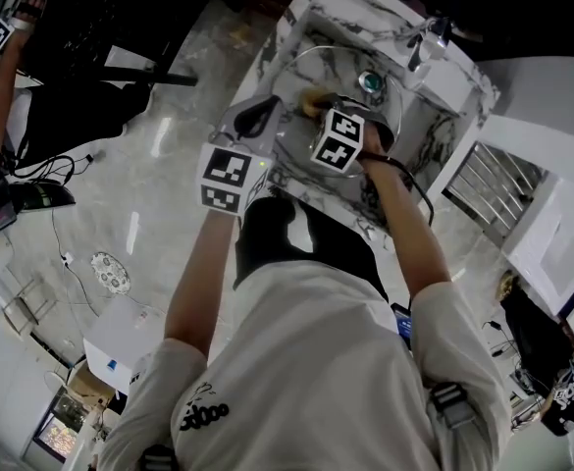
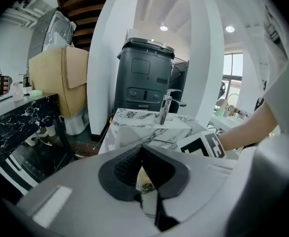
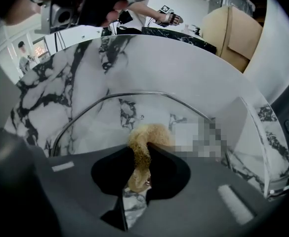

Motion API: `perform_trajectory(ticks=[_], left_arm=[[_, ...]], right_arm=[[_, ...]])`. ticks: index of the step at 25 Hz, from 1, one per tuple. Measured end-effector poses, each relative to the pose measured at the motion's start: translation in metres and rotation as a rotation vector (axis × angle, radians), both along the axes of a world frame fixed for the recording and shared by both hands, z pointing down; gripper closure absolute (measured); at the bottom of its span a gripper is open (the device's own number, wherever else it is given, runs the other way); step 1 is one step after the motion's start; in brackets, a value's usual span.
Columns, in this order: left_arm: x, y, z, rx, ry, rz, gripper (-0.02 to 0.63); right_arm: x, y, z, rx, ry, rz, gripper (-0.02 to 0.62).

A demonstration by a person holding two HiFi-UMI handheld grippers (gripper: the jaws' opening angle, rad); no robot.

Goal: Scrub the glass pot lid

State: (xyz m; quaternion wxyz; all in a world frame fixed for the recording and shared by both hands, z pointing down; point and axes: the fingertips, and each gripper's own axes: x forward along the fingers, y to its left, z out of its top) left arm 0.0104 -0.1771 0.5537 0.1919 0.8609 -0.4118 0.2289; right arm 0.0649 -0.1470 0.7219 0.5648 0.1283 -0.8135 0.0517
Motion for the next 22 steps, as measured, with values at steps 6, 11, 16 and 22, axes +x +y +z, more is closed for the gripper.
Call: perform_trajectory(ticks=[6,11,16,22], left_arm=[[0.006,-0.001,-0.002,0.011,0.012,0.016,0.595],[0.010,0.001,-0.001,0.012,0.019,0.030,0.595],[0.015,0.002,0.000,0.010,0.020,0.044,0.595],[0.020,0.002,-0.001,0.013,0.022,0.065,0.595]], right_arm=[[-0.008,0.038,-0.002,-0.022,-0.012,-0.084,0.535],[0.001,0.061,-0.002,-0.064,0.001,-0.116,0.535],[0.016,0.073,-0.003,-0.106,0.015,-0.075,0.535],[0.043,0.073,-0.001,-0.129,0.032,0.001,0.537]])
